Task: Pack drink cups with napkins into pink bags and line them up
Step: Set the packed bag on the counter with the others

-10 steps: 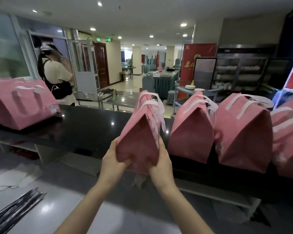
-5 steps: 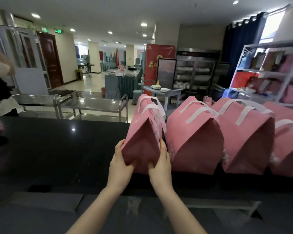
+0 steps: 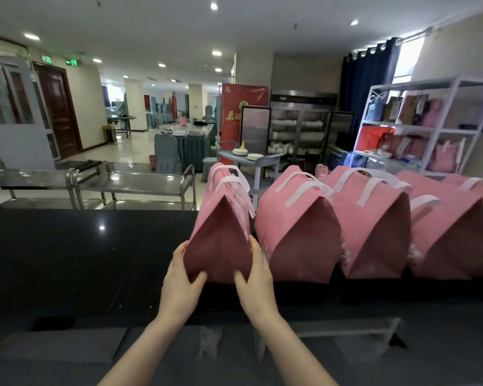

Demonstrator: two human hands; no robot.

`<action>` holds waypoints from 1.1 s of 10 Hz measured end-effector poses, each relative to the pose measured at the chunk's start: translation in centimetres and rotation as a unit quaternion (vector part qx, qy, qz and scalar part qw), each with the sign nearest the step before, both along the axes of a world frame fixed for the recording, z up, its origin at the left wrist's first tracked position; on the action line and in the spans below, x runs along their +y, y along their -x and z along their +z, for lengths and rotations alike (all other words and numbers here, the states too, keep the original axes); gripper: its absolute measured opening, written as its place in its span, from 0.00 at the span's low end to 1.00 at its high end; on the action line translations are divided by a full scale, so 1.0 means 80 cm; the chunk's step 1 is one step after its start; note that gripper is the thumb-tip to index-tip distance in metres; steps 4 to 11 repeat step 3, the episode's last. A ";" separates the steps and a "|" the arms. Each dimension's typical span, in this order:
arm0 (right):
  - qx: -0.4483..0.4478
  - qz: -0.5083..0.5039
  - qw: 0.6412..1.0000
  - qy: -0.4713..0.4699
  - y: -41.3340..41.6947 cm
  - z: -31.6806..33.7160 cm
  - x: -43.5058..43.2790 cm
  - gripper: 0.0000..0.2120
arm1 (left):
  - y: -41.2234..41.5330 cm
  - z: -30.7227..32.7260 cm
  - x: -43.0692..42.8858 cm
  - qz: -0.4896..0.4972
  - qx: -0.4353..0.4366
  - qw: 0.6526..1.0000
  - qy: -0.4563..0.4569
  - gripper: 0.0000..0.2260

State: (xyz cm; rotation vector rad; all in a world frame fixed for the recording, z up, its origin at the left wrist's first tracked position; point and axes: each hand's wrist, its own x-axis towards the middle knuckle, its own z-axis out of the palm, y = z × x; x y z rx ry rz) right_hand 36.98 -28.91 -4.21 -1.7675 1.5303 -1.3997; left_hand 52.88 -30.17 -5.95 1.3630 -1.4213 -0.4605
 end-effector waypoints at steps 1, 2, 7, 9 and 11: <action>0.006 0.045 0.999 0.010 0.022 0.011 0.020 0.35 | 0.011 0.008 0.020 0.049 -0.010 0.999 0.009 0.33; 0.021 0.104 0.994 0.018 0.057 0.018 0.039 0.32 | 0.035 0.015 0.040 0.100 -0.001 0.994 0.042 0.31; 0.049 0.133 0.990 0.022 0.111 0.021 0.064 0.30 | 0.076 0.026 0.068 0.139 -0.012 0.987 0.082 0.29; 0.049 0.133 0.990 0.022 0.111 0.021 0.064 0.30 | 0.076 0.026 0.068 0.139 -0.012 0.987 0.082 0.29; 0.049 0.133 0.990 0.022 0.111 0.021 0.064 0.30 | 0.076 0.026 0.068 0.139 -0.012 0.987 0.082 0.29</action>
